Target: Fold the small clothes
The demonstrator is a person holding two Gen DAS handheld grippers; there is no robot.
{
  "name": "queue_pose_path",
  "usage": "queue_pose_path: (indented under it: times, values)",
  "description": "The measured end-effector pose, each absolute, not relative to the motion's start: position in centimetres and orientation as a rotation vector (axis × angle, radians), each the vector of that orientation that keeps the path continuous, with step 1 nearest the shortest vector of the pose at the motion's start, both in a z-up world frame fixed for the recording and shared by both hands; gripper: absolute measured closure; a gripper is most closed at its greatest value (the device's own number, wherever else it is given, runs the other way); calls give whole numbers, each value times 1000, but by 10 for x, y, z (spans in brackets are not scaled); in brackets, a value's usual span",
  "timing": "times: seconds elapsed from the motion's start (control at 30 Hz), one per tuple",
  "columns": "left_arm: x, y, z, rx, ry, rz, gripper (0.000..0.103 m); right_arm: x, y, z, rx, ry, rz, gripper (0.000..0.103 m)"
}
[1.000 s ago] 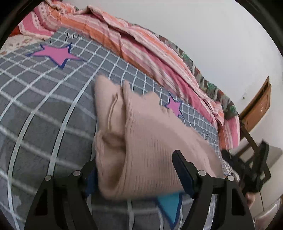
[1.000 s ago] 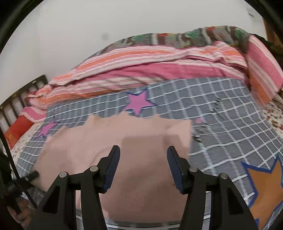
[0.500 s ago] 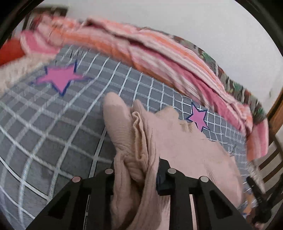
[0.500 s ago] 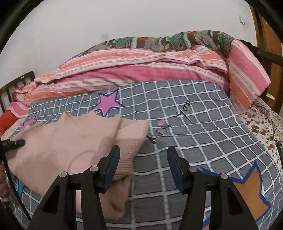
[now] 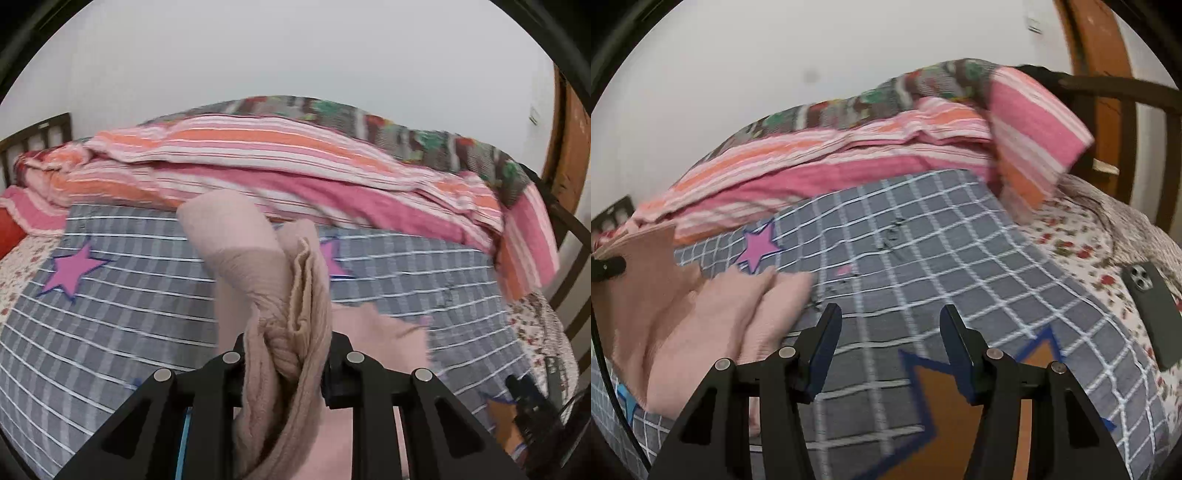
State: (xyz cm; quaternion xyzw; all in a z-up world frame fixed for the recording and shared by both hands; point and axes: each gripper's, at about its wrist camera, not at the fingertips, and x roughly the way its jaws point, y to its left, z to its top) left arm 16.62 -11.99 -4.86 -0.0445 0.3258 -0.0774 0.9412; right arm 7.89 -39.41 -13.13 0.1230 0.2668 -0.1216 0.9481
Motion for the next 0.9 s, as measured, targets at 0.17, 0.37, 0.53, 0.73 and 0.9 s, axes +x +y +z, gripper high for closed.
queue_pose_path:
  times: [0.17, 0.37, 0.53, 0.73, 0.9]
  values:
    - [160, -203, -92, -49, 751, -238, 83, 65, -425, -133, 336, 532, -286, 48]
    - [140, -230, -124, 36, 772, -392, 45, 58, -434, -136, 357, 535, -272, 48]
    - [119, -163, -91, -107, 706, -556, 34, 62, -421, -138, 359, 570, -157, 48]
    - [127, -83, -97, -133, 675, -424, 27, 70, -387, -132, 430, 576, 39, 43]
    - [142, -54, -132, -100, 784, -444, 28, 95, -362, -126, 551, 584, 190, 42]
